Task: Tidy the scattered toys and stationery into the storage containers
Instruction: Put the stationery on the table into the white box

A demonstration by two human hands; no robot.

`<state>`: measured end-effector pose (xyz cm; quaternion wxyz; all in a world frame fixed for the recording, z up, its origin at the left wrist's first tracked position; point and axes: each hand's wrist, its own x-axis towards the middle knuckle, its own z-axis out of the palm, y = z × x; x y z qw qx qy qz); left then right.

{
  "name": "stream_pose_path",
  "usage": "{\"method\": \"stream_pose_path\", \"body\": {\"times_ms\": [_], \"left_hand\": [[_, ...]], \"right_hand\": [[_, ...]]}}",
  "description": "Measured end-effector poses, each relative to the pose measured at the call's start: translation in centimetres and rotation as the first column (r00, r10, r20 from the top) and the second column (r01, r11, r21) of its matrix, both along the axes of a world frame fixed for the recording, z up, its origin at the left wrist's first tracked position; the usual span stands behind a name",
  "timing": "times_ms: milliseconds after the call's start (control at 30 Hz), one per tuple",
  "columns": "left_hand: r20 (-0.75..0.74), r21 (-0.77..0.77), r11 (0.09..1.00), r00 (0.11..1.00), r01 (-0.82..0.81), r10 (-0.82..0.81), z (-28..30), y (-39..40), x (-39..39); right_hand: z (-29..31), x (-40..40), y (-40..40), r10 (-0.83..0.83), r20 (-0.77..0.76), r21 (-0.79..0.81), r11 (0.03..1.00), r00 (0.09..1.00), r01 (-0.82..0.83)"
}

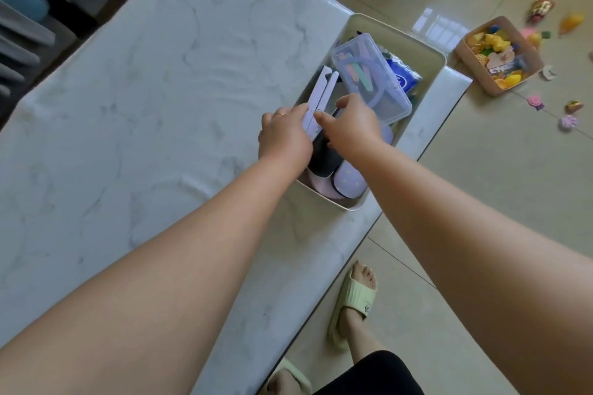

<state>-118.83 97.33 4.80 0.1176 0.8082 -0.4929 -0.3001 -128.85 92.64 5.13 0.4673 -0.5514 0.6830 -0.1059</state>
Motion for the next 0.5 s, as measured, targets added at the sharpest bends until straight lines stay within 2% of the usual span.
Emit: {"method": "stream_pose_path", "body": {"times_ms": [133, 267, 367, 500], "left_hand": [[0.135, -0.033, 0.999, 0.991, 0.017, -0.012, -0.5, -1.2, -0.5], [0.139, -0.020, 1.000, 0.990, -0.003, 0.006, -1.1, -2.3, -1.4], [0.155, -0.023, 1.000, 0.988, -0.016, 0.019, -1.3, -2.8, -2.5], [0.191, 0.024, 0.998, 0.980, -0.058, 0.053, -1.6, -3.6, -3.3]], "right_hand": [[-0.3, -3.2, -0.2, -0.021, -0.137, -0.058, 0.998, 0.990, 0.013], [-0.5, -5.9, -0.1, -0.110, -0.260, -0.110, 0.990, 0.959, 0.083], [-1.2, -7.3, 0.1, -0.136, -0.265, -0.135, 0.985, 0.955, 0.103], [-2.1, -8.7, 0.8, -0.243, -0.242, -0.138, 0.967, 0.939, 0.215]]}}
